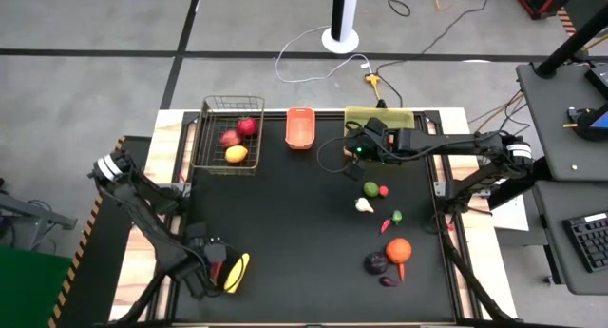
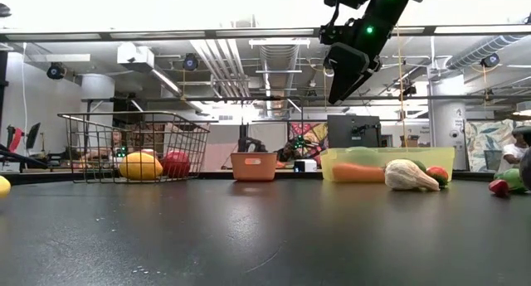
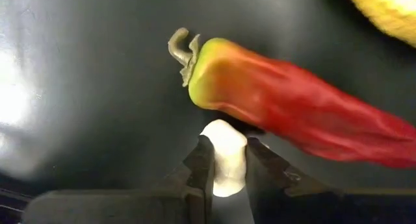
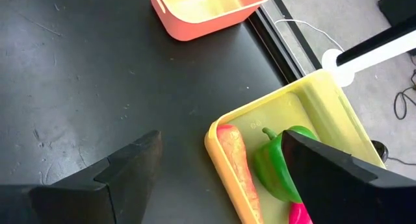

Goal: Sort produce into baskets
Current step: Put the left white garlic into the orange bin

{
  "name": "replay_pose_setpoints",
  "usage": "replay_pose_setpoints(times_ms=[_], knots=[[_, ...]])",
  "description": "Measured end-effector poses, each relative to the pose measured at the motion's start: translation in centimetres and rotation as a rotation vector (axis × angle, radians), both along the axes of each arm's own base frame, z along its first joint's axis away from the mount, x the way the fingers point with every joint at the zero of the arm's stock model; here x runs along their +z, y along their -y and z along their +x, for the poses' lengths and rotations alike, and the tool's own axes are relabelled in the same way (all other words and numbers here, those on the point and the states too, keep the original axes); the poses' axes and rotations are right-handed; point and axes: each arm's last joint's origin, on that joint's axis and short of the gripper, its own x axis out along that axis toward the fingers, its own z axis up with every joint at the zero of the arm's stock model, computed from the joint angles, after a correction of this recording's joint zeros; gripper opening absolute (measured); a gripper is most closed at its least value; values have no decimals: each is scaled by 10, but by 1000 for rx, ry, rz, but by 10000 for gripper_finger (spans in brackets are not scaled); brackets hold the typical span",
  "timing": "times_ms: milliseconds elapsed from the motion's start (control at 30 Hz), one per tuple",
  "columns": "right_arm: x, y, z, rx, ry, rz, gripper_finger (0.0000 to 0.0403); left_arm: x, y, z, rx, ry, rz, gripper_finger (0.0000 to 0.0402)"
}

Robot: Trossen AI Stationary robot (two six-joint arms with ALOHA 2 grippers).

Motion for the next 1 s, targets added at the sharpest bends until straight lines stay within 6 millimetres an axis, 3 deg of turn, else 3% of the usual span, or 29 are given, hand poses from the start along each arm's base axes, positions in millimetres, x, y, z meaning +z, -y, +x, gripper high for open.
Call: replay_pose_setpoints(times_ms=[233,433,800,1000], knots=[[0,0,0,0,0,0,315,23,-5,-1,18,101,-3,44],[0,-6,2,25,6,-4,315,55,-11,3,3,327,11,44],[6,-37,15,157,80,-41,305,119,-18,10,-145,749,159,45],[13,-62,24,285,159,-87,306,140,-27,19,-120,899,256,45]])
